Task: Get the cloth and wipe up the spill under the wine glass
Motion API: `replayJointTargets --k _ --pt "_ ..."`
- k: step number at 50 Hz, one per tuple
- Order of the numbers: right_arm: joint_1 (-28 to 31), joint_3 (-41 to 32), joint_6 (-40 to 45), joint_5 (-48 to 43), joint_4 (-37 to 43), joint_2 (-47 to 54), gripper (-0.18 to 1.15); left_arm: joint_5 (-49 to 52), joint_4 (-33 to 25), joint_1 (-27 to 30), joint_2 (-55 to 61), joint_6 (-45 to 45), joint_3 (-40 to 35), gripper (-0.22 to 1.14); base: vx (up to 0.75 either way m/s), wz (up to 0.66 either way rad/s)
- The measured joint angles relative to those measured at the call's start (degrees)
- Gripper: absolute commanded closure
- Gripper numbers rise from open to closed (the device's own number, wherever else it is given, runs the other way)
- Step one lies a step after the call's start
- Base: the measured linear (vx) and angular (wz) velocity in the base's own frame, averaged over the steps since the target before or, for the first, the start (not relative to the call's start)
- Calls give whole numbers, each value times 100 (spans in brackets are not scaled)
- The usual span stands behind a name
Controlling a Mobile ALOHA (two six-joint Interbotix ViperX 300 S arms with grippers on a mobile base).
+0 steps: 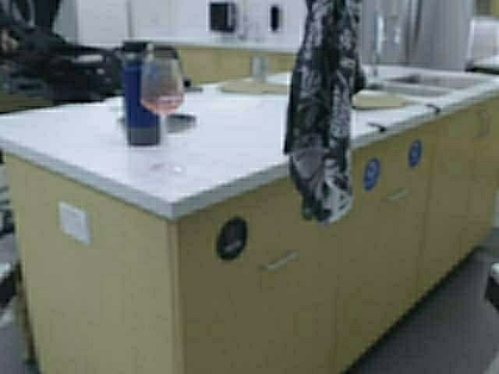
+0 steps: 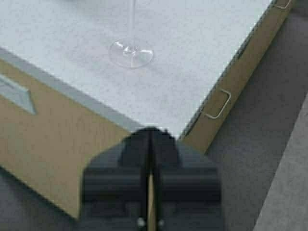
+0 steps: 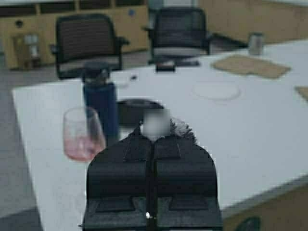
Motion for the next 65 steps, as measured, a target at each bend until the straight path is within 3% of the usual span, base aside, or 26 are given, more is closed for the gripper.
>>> replayJointTargets --k 16,40,53,65 --pt "-18 -9 9 -53 0 -9 90 -1345 0 -264 1222 9 -211 48 13 9" --pt "-141 0 -9 -53 0 35 90 -3199 18 -255 2979 246 -853 -6 15 1" --pt "-149 35 -9 -53 0 44 90 -4447 53 -255 3779 483 -1037 -7 15 1" --pt "-141 35 0 -62 0 44 90 -4878 563 -272 4447 413 -1459 -7 12 2"
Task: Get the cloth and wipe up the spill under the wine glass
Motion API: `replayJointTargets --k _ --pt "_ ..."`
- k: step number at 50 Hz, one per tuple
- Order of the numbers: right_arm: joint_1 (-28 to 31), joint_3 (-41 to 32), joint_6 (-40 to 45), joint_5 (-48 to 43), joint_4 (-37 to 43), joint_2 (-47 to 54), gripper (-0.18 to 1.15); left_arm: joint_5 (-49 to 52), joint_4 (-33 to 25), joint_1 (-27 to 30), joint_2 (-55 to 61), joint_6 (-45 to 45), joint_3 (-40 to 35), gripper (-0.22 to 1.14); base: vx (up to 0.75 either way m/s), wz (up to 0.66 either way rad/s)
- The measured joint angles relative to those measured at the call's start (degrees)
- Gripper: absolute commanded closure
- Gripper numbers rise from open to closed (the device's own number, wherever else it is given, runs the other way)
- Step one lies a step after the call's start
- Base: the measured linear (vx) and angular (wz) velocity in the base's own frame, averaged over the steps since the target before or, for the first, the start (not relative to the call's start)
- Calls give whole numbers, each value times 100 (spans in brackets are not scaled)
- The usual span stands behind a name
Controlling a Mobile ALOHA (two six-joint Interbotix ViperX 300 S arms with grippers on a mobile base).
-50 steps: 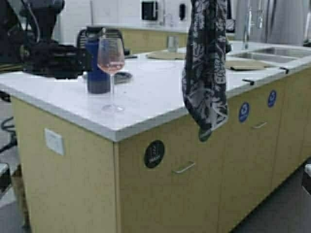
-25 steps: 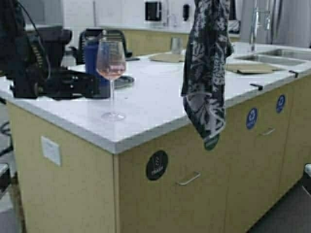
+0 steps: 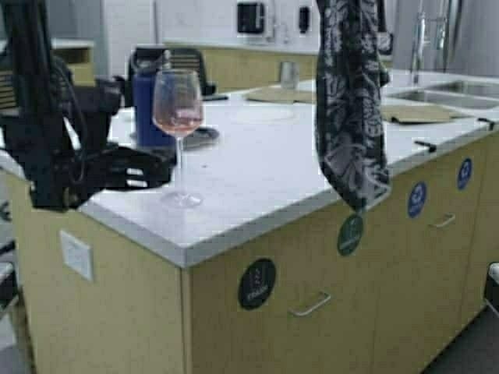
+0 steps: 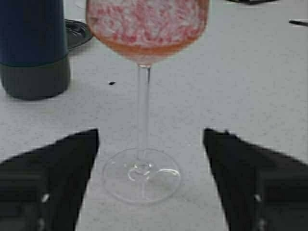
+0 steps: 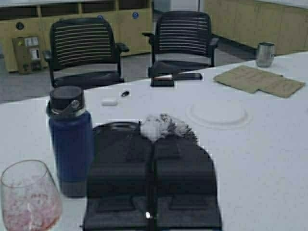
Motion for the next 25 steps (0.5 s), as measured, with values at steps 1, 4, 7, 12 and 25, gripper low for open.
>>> replayJointTargets --k 1,4,7,12,25 --pt "0 0 -9 -9 0 0 90 -18 26 -9 44 0 -35 -7 11 1" --pt "-9 0 -9 -18 0 0 90 -26 79 -35 158 0 -114 -7 11 2" --pt "-9 0 0 -18 0 0 90 -44 114 -70 264 0 -237 -7 10 3" --pt "0 0 0 -18 0 -9 90 -53 114 -141 413 0 -422 -7 9 3" --pt "-9 0 0 -18 0 0 90 -53 114 -237 738 -18 -914 -7 8 2"
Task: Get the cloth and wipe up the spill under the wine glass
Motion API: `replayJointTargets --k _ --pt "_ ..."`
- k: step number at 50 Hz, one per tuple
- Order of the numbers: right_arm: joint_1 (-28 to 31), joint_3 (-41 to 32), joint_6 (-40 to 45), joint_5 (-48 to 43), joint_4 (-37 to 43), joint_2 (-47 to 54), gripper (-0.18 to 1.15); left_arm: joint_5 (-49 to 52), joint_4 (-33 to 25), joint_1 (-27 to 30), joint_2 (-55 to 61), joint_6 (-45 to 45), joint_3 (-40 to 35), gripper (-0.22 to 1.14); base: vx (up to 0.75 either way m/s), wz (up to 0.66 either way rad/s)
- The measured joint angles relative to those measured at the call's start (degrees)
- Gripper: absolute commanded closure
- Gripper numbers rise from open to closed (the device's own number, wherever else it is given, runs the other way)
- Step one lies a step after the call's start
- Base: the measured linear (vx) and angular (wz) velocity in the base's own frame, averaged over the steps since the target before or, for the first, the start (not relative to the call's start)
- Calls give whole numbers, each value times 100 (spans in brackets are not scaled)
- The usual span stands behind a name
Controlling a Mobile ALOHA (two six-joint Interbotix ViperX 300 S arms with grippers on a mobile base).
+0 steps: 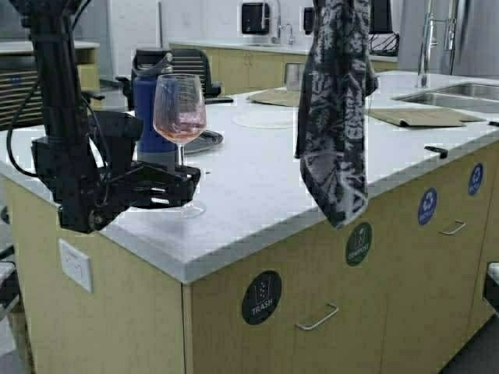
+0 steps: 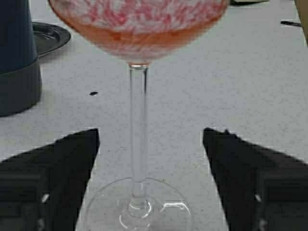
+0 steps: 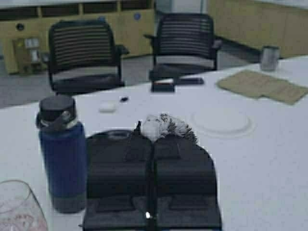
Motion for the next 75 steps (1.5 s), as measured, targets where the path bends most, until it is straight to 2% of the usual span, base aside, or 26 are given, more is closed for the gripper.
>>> replayJointTargets --k 21,28,40,45,50,66,75 --pt "9 0 0 0 0 -9 90 114 0 -70 290 -229 -729 -4 6 2" --pt "9 0 0 -9 0 18 90 114 9 -132 290 -281 -756 13 6 1" --pt "9 -97 0 -18 0 211 90 114 35 -264 185 -501 -580 55 5 2" --pt "-26 -360 0 -35 9 396 90 123 35 -281 26 -650 -448 69 4 1" --pt "-167 -738 9 -26 53 747 90 123 70 -272 -246 -773 -299 77 3 1" --pt "-448 -2426 35 -35 105 2364 90 325 431 -281 -1600 -809 272 78 2 0" --pt "-413 -2979 299 -35 114 3199 90 817 439 -281 -2575 -809 554 78 0 0"
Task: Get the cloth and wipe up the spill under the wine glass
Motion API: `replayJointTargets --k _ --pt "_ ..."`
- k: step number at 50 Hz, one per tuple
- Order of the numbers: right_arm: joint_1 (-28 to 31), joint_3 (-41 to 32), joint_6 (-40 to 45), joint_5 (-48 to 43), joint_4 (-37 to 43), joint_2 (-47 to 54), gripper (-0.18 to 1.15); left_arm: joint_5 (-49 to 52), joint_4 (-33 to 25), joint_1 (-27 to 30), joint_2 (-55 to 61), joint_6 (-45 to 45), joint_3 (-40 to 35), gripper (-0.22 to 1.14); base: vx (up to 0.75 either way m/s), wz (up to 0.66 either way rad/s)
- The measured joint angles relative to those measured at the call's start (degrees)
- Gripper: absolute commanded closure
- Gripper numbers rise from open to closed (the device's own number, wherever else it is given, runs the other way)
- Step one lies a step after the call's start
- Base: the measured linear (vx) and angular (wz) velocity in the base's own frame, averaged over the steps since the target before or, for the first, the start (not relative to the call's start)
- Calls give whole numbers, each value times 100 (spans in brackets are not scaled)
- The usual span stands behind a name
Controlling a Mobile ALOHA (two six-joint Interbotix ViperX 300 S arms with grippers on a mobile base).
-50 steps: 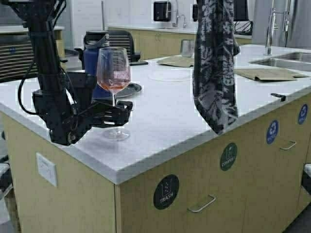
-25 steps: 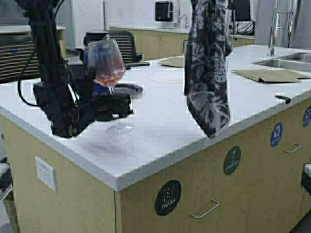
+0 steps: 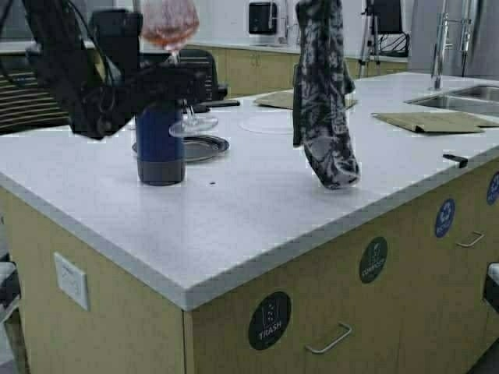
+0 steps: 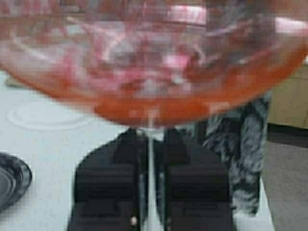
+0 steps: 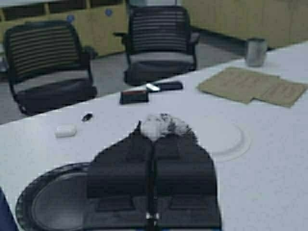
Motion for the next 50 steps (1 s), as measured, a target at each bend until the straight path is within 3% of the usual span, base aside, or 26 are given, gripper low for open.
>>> replayJointTargets --k 12,25,36,50 --pt "369 -220 694 0 -18 870 90 1389 9 0 -1354 -158 44 78 0 0" --pt "1248 -193 905 0 -79 1740 90 2944 9 0 -2628 -255 -9 78 0 0" --pt "2013 -114 905 0 -132 2101 90 4438 9 9 -3463 -264 -466 78 0 0" --pt "2979 -141 905 0 -229 2320 90 5221 9 0 -3955 -246 -1090 79 0 0"
